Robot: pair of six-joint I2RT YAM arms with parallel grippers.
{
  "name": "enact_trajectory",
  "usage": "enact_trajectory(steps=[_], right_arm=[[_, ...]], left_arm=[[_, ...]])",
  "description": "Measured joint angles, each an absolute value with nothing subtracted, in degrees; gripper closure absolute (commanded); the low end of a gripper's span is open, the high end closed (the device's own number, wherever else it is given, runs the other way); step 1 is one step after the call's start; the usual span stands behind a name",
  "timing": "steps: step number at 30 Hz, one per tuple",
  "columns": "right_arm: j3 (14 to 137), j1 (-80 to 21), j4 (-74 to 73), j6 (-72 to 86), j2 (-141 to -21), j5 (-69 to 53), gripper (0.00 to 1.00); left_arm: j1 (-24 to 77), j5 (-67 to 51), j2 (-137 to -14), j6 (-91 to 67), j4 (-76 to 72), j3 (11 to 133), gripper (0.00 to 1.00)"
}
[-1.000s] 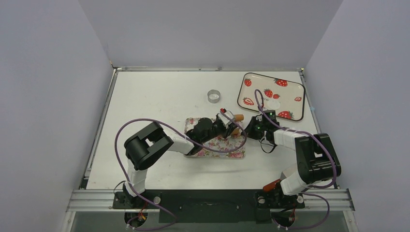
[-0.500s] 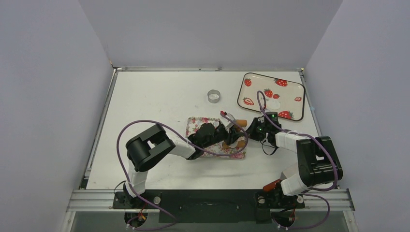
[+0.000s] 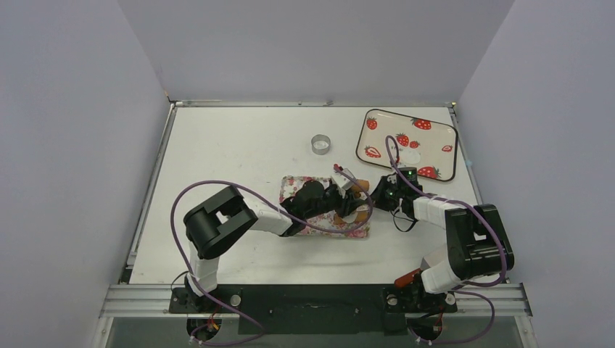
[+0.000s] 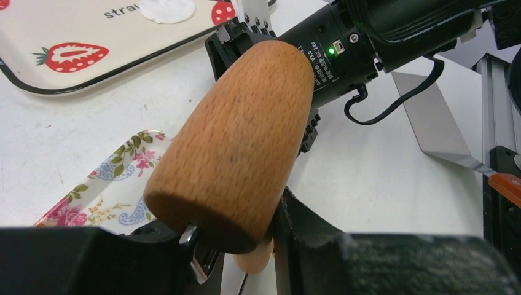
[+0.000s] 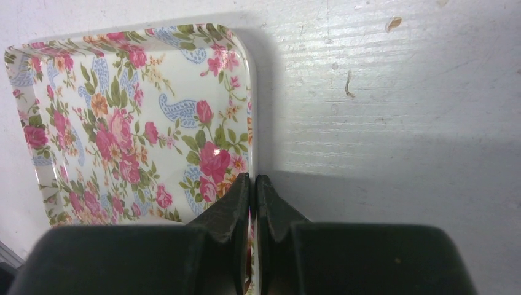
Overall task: Roll out the dumpling wrappers from the dough
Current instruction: Flatten out the dough on the work surface.
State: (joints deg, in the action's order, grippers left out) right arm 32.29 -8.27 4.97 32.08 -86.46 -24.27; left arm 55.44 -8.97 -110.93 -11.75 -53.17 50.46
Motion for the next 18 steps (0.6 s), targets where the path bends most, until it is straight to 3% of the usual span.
enact_trajectory(steps=[18], right_arm=[[32.8, -9.1, 0.7, 32.3, -84.4, -20.5, 1.0]], left_arm=[[48.6, -24.2, -106.3, -12.2, -30.7, 56.9, 1.0]])
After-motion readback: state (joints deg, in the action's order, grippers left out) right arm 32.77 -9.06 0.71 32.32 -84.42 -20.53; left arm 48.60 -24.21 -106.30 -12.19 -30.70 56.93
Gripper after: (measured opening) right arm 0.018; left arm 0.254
